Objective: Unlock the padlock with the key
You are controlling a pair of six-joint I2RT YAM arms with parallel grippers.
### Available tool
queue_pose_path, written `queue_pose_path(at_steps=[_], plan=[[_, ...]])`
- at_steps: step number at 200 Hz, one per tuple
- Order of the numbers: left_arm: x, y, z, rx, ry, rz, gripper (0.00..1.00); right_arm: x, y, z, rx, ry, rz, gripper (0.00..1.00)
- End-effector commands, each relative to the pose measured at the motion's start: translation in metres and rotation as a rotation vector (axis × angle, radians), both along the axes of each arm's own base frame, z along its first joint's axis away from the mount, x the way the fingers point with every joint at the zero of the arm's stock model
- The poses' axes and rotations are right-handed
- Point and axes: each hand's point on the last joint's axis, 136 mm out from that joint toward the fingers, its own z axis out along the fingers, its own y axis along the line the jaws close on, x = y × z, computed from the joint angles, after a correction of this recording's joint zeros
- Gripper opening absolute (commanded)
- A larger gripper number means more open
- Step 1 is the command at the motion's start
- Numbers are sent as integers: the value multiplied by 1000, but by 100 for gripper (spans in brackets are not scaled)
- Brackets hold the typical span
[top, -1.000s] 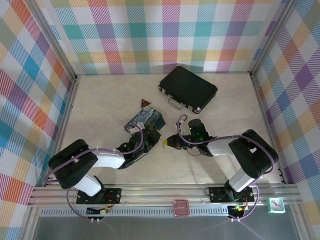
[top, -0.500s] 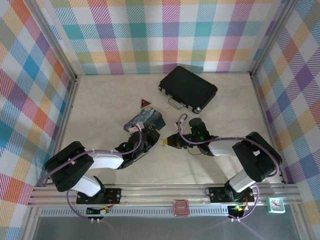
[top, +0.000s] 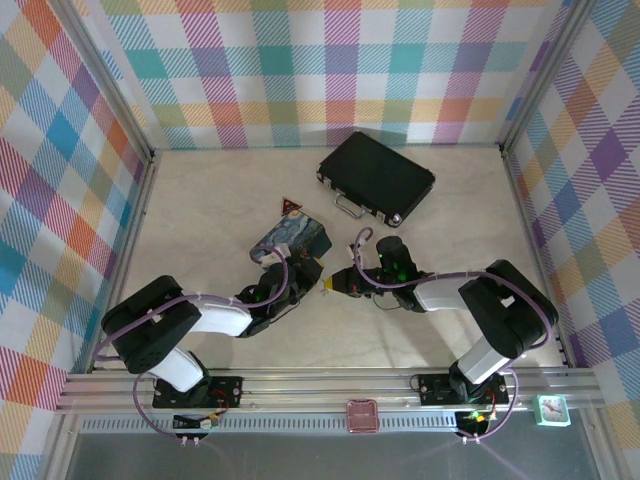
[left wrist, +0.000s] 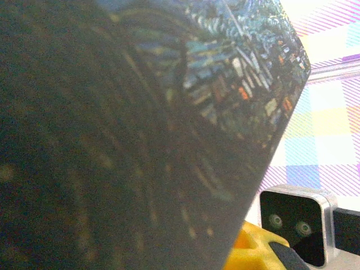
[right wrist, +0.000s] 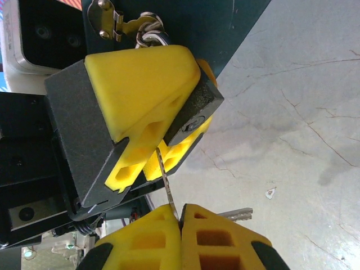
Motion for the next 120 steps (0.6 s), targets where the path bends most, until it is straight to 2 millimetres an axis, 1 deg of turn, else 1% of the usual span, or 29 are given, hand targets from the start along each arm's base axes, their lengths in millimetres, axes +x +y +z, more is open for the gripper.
queue_pose_path(at_steps=[1, 20, 37, 52, 68, 84, 120], plan=[[3, -13, 28, -99, -52, -18, 0, 0, -3, 1, -37, -31, -11, 0], [2, -10, 28, -76, -48, -17, 0, -2, -15, -13, -111, -11, -39, 0], [1, -7, 29, -53, -46, -13, 0, 0, -23, -16, -135, -4, -70, 0], [1, -5, 32, -47, -50, -6, 0, 3, -25, -13, -128, -18, -81, 0], [0, -3, 33, -40, -50, -6, 0, 3, -21, -3, -98, -29, -68, 0], [-1, -2, 32, -33, -49, -6, 0, 3, -19, 1, -83, -33, -55, 0], [1, -6, 33, -37, -54, -13, 0, 0, -11, 9, -68, -54, -14, 0]])
